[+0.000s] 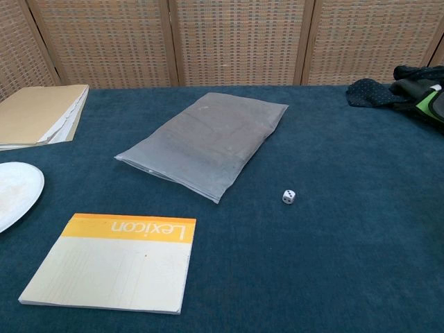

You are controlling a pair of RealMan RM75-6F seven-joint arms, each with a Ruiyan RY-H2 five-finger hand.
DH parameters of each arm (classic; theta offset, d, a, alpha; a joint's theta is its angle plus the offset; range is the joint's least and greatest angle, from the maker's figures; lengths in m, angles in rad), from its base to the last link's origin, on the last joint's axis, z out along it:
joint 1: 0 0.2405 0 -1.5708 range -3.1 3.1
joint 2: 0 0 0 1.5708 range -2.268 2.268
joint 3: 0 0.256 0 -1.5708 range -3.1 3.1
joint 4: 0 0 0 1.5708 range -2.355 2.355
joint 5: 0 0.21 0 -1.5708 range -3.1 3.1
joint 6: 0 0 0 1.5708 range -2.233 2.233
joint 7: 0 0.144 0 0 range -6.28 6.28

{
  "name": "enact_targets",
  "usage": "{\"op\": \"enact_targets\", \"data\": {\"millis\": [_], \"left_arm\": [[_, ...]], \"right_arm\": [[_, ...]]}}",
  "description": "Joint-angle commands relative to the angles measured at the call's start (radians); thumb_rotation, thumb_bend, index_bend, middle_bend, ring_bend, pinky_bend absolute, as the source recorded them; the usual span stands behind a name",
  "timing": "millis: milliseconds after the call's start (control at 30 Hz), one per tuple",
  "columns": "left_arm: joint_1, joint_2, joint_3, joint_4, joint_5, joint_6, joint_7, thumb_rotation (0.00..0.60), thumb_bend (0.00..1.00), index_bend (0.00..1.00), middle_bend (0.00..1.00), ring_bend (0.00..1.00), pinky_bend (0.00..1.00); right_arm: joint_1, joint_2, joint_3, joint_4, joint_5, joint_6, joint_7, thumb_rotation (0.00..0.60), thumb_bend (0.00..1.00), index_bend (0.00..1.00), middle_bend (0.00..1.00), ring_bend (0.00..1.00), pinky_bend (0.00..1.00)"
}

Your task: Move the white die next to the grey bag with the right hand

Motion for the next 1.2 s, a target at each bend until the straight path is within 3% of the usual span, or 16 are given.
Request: {"op": "enact_targets", "data": {"millis": [33,300,500,900,1200], "left_arm": [[-0.002,0.001,-0.001,-0.002,0.000,-0.001,-0.002,0.600,0.00,0.00,0.00,0.00,0.00],[-0.021,0.005,-0.011,-0.015,0.002,-0.021,-0.009,0.600,0.00,0.00,0.00,0.00,0.00],[-0.032,0.006,-0.015,-0.015,-0.014,-0.042,-0.020,0.600,0.00,0.00,0.00,0.00,0.00],[-0.033,0.014,-0.021,0.005,-0.046,-0.060,-0.062,0.600,0.00,0.00,0.00,0.00,0.00],[-0.041,0.012,-0.023,0.017,-0.066,-0.082,-0.076,0.600,0.00,0.00,0.00,0.00,0.00]], "right_arm": [[0.002,-0.003,0.003,-0.004,0.002,-0.002,0.000,0.600,0.24,0.00,0.00,0.00,0.00],[0.064,-0.038,0.061,-0.078,0.035,-0.059,-0.062,0.600,0.24,0.09,0.00,0.00,0.00],[0.133,-0.129,0.122,-0.111,0.120,-0.139,-0.152,0.600,0.24,0.19,0.00,0.00,0.00],[0.232,-0.380,0.197,0.022,0.296,-0.219,-0.266,0.600,0.28,0.35,0.01,0.00,0.00],[0.288,-0.494,0.227,0.112,0.356,-0.252,-0.265,0.600,0.32,0.41,0.05,0.00,0.00]]}}
